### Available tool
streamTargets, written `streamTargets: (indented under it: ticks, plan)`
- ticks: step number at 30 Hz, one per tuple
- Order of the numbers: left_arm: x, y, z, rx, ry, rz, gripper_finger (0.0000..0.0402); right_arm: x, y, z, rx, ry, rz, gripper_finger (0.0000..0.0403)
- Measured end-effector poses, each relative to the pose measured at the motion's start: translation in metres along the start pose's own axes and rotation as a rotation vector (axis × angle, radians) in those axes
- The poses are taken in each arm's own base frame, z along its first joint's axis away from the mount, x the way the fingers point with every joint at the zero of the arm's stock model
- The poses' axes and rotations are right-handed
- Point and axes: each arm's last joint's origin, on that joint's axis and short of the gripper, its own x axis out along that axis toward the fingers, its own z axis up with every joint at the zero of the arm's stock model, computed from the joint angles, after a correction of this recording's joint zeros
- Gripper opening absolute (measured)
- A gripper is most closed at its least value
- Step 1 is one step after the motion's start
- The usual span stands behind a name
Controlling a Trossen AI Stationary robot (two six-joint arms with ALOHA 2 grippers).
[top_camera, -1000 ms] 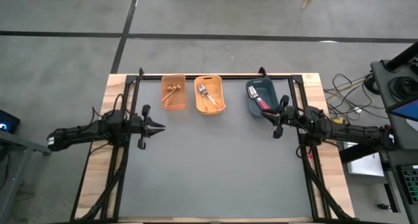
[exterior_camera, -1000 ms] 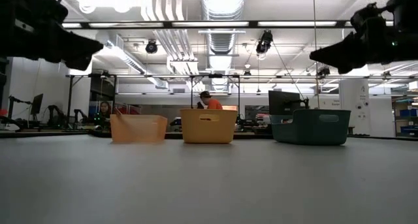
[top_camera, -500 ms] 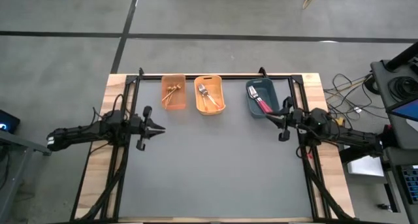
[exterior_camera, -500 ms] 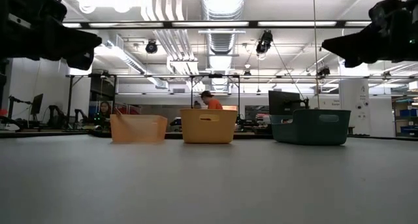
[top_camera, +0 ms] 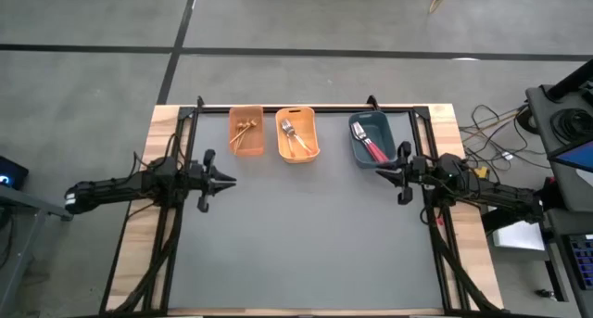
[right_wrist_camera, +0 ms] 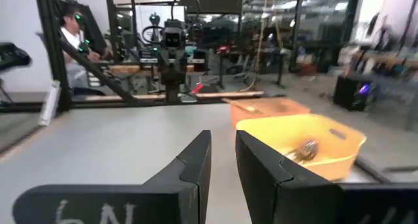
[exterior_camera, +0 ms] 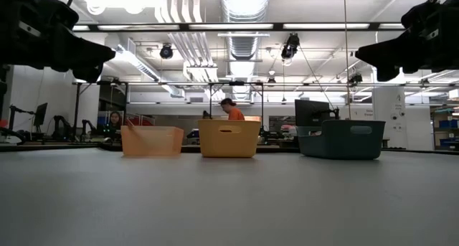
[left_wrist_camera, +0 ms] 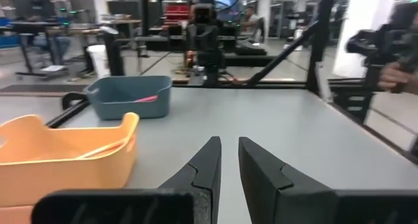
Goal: Sort silverware by color (type)
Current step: Return to Home Position
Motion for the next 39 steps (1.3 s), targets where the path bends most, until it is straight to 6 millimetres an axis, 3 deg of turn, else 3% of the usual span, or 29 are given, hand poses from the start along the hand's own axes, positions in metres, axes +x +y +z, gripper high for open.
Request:
streamTargets:
  ticks: [6, 12, 39]
  plan:
    - [0.0010, 0.0009, -0.0010, -0.009, 0.013, 0.025, 0.0037, 0.0016, -0.0010, -0.0043, 0.000, 0.048, -0.024, 0.0063]
    - [0.0019, 0.0011, -0.0023, -0.137, 0.026, 0.026, 0.0037, 0.0025, -0.0011, -0.0056, 0.016, 0.064, -0.024, 0.0063]
    - [0.0028, 0.0012, -0.0031, -0.142, 0.037, 0.027, 0.0037, 0.0025, -0.0011, -0.0058, 0.017, 0.066, -0.024, 0.0063]
